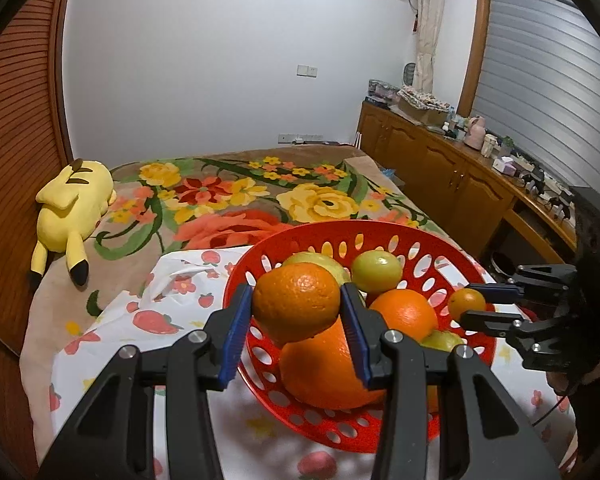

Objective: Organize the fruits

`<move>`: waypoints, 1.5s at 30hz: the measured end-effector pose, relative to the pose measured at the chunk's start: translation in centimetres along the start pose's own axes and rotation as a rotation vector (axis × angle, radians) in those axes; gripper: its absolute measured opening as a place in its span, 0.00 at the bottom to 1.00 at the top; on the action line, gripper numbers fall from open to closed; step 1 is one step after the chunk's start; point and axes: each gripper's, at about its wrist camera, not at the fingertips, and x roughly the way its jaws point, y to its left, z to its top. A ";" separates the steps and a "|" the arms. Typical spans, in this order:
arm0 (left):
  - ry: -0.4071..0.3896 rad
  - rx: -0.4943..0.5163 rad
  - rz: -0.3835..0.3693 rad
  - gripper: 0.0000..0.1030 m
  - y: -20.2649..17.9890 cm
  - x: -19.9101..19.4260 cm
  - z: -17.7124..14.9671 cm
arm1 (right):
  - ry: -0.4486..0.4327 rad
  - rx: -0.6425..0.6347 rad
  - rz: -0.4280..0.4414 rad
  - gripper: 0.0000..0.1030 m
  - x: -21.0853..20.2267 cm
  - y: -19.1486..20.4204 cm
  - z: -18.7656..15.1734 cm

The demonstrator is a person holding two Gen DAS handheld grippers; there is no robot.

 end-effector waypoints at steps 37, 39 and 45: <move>0.057 0.014 0.060 0.54 0.1 3.0 0.1 | -0.028 0.032 -0.014 0.30 -1.2 -0.4 -0.7; 0.055 0.016 0.066 0.55 -0.2 2.4 -0.2 | -0.036 0.038 -0.018 0.30 -1.4 -0.3 -0.8; 0.035 0.013 0.071 0.58 -1.2 0.1 -1.4 | -0.059 0.070 -0.037 0.30 -2.2 0.0 -1.5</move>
